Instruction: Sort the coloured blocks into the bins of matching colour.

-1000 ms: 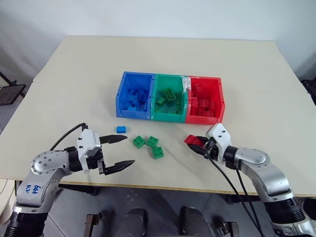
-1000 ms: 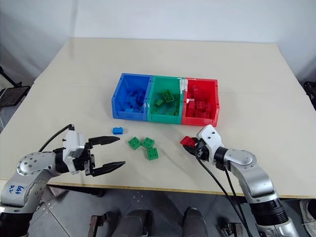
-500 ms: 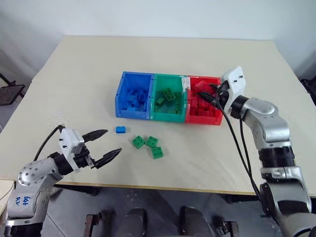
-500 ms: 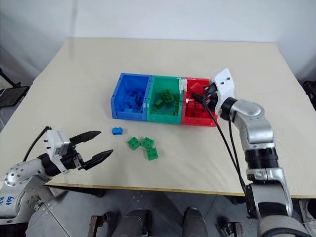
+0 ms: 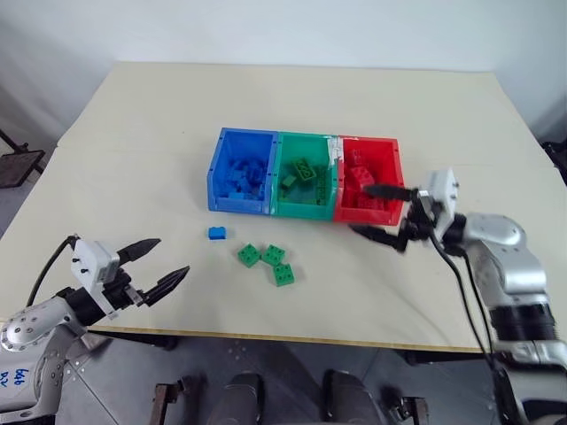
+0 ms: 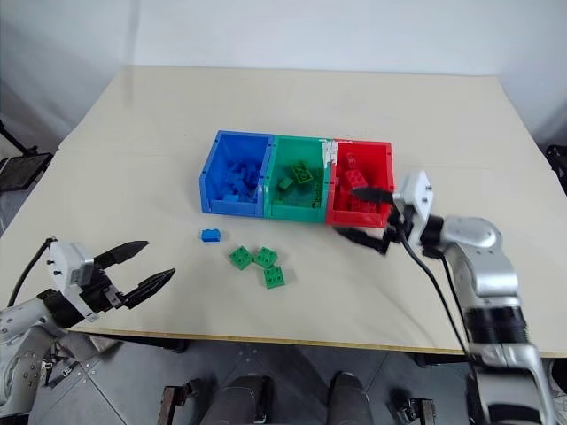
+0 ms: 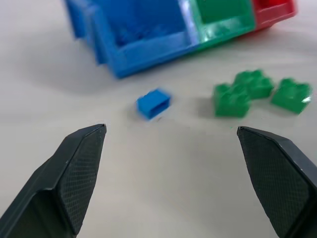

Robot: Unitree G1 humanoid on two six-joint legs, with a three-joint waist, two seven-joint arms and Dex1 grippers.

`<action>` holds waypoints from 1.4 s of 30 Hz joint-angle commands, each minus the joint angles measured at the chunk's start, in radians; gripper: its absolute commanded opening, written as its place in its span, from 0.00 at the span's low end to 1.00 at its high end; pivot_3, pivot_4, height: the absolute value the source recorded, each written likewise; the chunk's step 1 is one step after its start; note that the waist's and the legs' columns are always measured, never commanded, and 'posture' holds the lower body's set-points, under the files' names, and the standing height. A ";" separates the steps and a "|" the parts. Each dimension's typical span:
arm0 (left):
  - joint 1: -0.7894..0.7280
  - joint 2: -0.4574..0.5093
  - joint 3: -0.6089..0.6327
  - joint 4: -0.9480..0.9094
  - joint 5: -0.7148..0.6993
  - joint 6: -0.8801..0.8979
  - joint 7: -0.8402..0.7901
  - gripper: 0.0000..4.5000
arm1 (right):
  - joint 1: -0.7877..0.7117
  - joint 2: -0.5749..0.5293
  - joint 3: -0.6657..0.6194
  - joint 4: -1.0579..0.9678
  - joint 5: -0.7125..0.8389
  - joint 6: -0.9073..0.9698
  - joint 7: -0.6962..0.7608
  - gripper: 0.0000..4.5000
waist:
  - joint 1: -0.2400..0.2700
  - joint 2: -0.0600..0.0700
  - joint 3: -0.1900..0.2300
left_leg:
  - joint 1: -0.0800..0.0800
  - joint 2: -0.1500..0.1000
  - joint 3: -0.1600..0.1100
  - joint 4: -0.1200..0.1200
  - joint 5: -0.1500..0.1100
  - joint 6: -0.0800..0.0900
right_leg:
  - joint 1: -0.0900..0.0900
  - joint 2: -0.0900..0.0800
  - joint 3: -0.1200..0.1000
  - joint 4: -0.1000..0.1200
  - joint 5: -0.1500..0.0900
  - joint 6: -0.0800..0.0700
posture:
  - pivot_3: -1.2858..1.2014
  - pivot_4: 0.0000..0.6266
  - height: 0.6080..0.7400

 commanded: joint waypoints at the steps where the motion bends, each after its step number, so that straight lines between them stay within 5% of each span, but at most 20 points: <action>1: 0.008 0.036 0.058 0.051 0.002 -0.044 -0.029 1.00 | 0.092 -0.040 -0.025 -0.105 0.020 -0.057 0.073 0.99 | -0.003 0.000 0.000 | 0.001 0.000 0.001 0.000 0.000 0.000 | 0.000 0.000 0.001 0.000 0.000 0.000 | 0.52 0.24 1.00; 4: -0.011 0.071 0.051 0.095 0.000 -0.040 -0.067 1.00 | 0.178 -0.066 -0.052 -0.090 -0.002 -0.138 0.117 0.99 | -0.001 0.000 0.000 | 0.002 0.001 0.005 0.000 0.000 0.000 | 0.000 0.000 0.001 0.001 0.000 0.000 | 0.52 0.24 1.00; 11: -0.121 0.171 -0.094 -0.115 -0.098 0.179 -0.110 1.00 | 0.257 -0.074 -0.128 -0.053 -0.008 -0.172 0.064 0.99 | 0.004 -0.001 0.001 | 0.002 0.001 0.005 0.001 0.000 0.000 | 0.000 -0.001 0.003 0.002 0.000 0.000 | 0.52 0.24 1.00; 19: -0.361 0.150 -0.463 -0.302 0.005 0.397 0.033 1.00 | 0.323 -0.058 -0.113 -0.141 0.005 -0.114 -0.007 0.99 | -0.001 -0.001 0.001 | 0.002 0.001 0.003 0.001 0.000 -0.001 | 0.000 0.000 0.003 0.002 0.000 0.000 | 0.52 0.24 1.00; 26: -0.632 0.062 -0.805 -0.186 0.221 0.437 0.029 1.00 | 0.393 -0.093 -0.139 -0.229 0.031 -0.026 -0.042 0.99 | 0.021 -0.001 0.001 | 0.001 0.000 0.009 0.003 0.000 0.000 | 0.000 0.000 0.003 0.003 0.000 0.001 | 0.52 0.24 1.00; 35: -0.794 -0.022 -0.933 -0.070 0.293 0.527 -0.020 1.00 | 0.461 -0.076 -0.180 -0.326 0.047 0.013 -0.123 0.99 | 0.023 -0.002 0.001 | 0.001 0.000 0.011 0.003 0.000 0.000 | 0.000 0.001 0.003 0.002 0.000 0.001 | 0.52 0.24 1.00; 42: -0.820 0.038 -0.995 -0.074 0.336 0.566 -0.105 1.00 | 0.518 -0.094 -0.199 -0.375 0.070 0.029 -0.130 0.99 | 0.024 -0.002 0.001 | 0.001 0.000 0.011 0.004 0.000 0.000 | 0.001 0.001 0.003 0.002 0.000 0.001 | 0.52 0.24 1.00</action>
